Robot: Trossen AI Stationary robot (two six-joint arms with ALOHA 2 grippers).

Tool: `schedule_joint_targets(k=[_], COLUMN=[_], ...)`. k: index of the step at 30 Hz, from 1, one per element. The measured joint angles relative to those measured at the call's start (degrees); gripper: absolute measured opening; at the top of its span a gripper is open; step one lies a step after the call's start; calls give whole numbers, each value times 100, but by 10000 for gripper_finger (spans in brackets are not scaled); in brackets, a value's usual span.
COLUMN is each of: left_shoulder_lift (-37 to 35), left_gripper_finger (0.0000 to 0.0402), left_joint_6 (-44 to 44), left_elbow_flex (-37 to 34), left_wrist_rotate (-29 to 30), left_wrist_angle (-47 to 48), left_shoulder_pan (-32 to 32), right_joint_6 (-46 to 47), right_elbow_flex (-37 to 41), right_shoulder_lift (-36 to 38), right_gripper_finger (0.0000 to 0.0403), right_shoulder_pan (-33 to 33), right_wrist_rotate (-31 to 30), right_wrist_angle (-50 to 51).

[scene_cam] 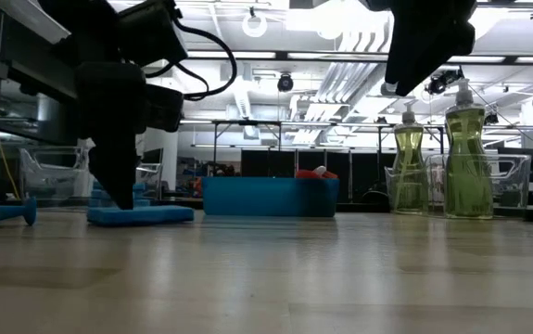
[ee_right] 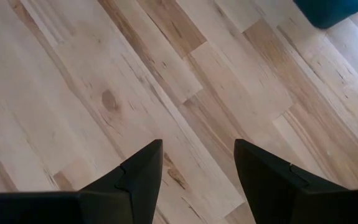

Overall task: Pick & Place Kitchen Sink Supplies
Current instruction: Put the blue sponge into the left transparent bin

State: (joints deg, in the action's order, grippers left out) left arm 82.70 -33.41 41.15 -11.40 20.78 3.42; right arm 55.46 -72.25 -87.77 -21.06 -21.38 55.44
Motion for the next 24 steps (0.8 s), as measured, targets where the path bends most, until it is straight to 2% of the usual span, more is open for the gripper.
schedule_joint_targets(k=[7, 14, 24], left_shoulder_lift=[-4, -7, 183], left_gripper_finger=[358, 358, 358], left_joint_6=[89, 278, 99], left_elbow_flex=[376, 1096, 1162], left_wrist_rotate=[91, 631, 1033], left_wrist_angle=[303, 1794, 1820], left_shoulder_pan=[0, 0, -2], right_joint_6=[-19, -10, 0], right_elbow_flex=[0, 0, 0], right_shoulder_lift=[0, 0, 0], right_gripper_finger=[193, 193, 193], right_shoulder_pan=[0, 0, 0], right_wrist_rotate=[6, 9, 7], right_wrist_angle=[0, 0, 0])
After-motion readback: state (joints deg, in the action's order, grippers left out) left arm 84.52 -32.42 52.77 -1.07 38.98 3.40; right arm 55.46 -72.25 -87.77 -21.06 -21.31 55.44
